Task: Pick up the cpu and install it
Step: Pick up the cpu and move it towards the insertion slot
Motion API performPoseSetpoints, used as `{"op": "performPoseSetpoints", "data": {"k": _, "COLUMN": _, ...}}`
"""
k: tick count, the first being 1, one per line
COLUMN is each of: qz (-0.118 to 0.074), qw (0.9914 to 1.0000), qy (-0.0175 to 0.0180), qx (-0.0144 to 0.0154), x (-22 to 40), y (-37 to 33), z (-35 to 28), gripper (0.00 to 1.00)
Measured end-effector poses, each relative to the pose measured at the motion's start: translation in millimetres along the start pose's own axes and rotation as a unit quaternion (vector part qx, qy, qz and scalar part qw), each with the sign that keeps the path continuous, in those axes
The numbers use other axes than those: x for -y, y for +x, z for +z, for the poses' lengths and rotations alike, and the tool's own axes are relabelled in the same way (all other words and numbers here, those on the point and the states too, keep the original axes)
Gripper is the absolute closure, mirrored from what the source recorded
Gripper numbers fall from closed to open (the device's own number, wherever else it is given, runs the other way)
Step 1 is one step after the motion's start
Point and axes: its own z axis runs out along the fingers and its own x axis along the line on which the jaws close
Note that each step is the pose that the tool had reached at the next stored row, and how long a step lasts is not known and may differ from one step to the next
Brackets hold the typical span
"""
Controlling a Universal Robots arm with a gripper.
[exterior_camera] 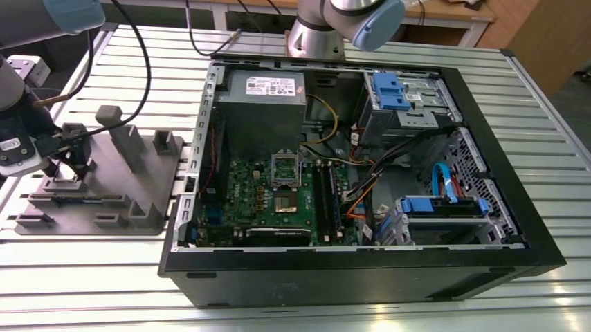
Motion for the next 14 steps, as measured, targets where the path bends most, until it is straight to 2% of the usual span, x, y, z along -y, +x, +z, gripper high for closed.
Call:
{"op": "performPoseSetpoints", "data": {"k": 9, "qz": 0.0, "qw": 1.0, "qy": 0.0, "qx": 0.0, "x": 0.0, "y": 0.0, "z": 0.3, "gripper": 0.46}}
{"op": "performPoseSetpoints", "data": {"k": 10, "qz": 0.0, "qw": 1.0, "qy": 0.0001, "qx": -0.0001, "x": 0.0, "y": 0.0, "z": 0.3, "gripper": 0.47}}
{"op": "performPoseSetpoints", "data": {"k": 11, "qz": 0.0, "qw": 1.0, "qy": 0.0001, "qx": -0.0001, "x": 0.0, "y": 0.0, "z": 0.3, "gripper": 0.53}}
{"op": "performPoseSetpoints", "data": {"k": 14, "qz": 0.0, "qw": 1.0, "qy": 0.0, "qx": 0.0, "x": 0.0, "y": 0.0, "z": 0.6, "gripper": 0.53}}
